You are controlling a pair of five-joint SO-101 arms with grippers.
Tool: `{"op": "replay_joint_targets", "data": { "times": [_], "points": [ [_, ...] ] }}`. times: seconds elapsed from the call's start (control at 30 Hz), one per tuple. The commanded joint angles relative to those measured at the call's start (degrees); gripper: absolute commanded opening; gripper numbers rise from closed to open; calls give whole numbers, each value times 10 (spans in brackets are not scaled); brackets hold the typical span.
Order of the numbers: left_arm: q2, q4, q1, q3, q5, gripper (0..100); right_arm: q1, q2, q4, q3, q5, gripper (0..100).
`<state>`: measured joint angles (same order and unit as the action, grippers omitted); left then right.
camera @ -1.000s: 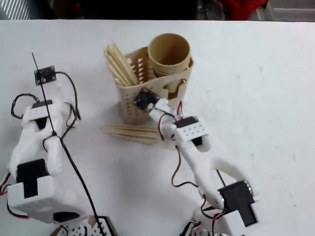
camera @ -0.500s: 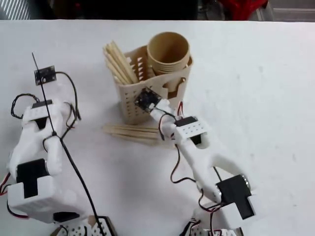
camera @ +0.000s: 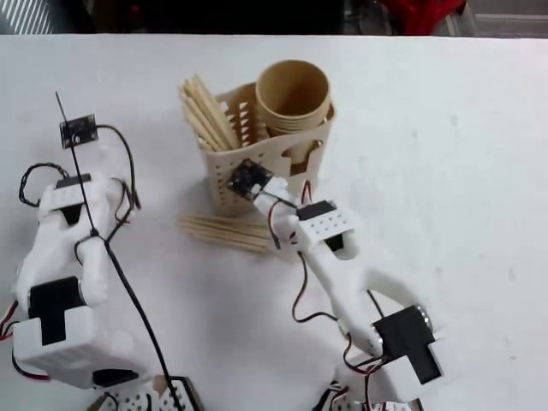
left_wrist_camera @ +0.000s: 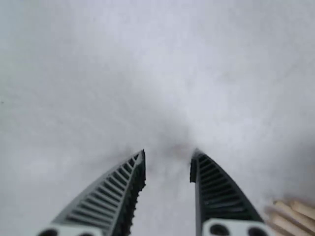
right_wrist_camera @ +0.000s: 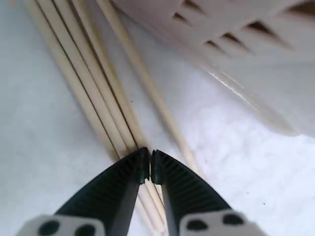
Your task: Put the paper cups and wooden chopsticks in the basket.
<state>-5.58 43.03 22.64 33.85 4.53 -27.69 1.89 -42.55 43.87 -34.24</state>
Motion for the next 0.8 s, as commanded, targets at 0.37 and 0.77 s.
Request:
{"op": "replay_joint_targets", "data": {
  "times": [0.37,0.77],
  "points": [
    [3,-13,-6,-3,-6,169,-21,185,-18,121,3,21],
    [3,-13,-6,-3,-6,169,147,270,34,121,108,21]
  ]
}}
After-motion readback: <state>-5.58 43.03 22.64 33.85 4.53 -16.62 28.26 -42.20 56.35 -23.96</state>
